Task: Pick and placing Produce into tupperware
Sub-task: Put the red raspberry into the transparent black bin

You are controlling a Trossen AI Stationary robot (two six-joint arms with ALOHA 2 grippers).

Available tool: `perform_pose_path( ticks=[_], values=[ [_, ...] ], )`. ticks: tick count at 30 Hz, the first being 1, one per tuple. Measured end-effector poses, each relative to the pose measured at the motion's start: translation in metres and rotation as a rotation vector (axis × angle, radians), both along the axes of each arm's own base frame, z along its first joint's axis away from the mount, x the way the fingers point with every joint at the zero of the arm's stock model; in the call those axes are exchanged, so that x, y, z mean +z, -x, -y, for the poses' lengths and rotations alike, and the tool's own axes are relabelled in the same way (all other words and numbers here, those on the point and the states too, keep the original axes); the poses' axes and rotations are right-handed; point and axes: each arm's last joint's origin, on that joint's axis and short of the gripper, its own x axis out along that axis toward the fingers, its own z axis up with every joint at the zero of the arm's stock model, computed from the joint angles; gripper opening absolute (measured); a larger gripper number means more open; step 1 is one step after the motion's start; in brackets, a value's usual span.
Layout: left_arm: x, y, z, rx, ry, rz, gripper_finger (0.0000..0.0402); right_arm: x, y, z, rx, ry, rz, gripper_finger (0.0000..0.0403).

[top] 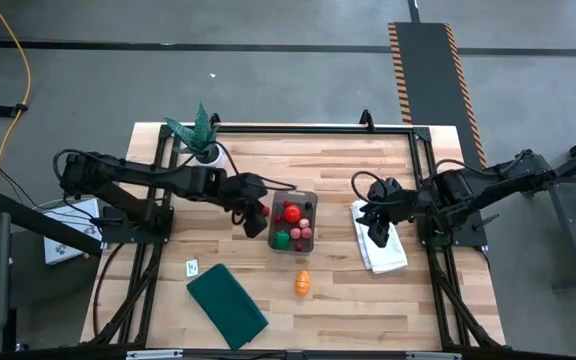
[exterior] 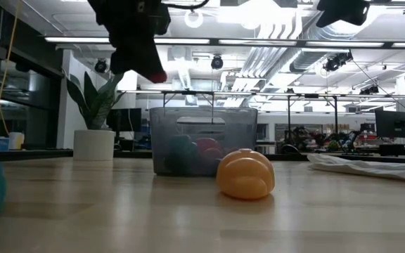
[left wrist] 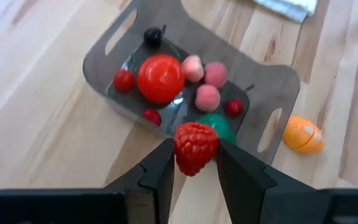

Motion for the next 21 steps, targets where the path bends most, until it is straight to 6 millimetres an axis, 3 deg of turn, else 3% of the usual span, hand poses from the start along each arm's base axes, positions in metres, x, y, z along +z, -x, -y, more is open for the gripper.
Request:
perform_pose_path(
  ticks=[6, 16, 21],
  values=[
    [0.000, -0.007, -0.004, -0.050, -0.045, 0.039, 0.0106, 0.000, -0.001, 0.003, -0.014, 0.000, 0.000, 0.0153],
    [-0.026, -0.028, -0.007, -0.100, 0.000, 0.018, 0.0106, 0.001, -0.003, 0.006, -0.032, -0.003, 0.013, 0.0153],
    [-0.029, -0.034, -0.007, -0.114, 0.012, 0.044, 0.0106, 0.001, -0.003, 0.006, -0.033, -0.003, 0.012, 0.0153]
  ],
)
